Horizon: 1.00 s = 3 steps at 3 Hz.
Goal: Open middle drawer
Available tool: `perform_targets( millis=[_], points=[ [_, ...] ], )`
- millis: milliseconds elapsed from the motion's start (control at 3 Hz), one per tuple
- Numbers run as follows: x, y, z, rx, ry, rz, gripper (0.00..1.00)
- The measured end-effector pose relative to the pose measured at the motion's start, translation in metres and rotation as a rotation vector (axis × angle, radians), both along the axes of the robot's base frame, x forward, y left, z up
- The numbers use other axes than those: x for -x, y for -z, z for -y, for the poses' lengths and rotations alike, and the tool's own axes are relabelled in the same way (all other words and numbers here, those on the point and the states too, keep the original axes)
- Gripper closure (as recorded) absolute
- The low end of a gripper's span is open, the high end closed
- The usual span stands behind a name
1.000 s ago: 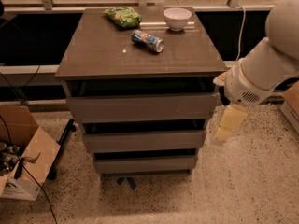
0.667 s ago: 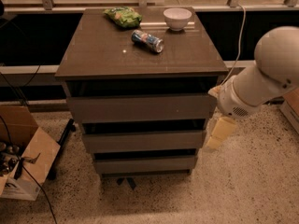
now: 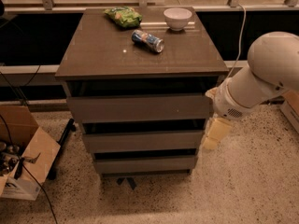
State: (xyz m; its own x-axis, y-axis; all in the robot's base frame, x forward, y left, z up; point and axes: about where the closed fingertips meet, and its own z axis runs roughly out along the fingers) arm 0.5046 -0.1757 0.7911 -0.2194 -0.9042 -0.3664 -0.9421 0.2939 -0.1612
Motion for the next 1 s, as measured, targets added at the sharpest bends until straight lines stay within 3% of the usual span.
perform_targets(
  millis=[333,667,1000],
  points=[
    [-0.007,0.030,-0.010,-0.060,0.009,-0.007,0.00],
    [-0.030,0.067,-0.017,-0.151,0.028,0.009,0.00],
    [-0.054,0.124,-0.021,-0.234,0.050,-0.018,0.00]
  ],
)
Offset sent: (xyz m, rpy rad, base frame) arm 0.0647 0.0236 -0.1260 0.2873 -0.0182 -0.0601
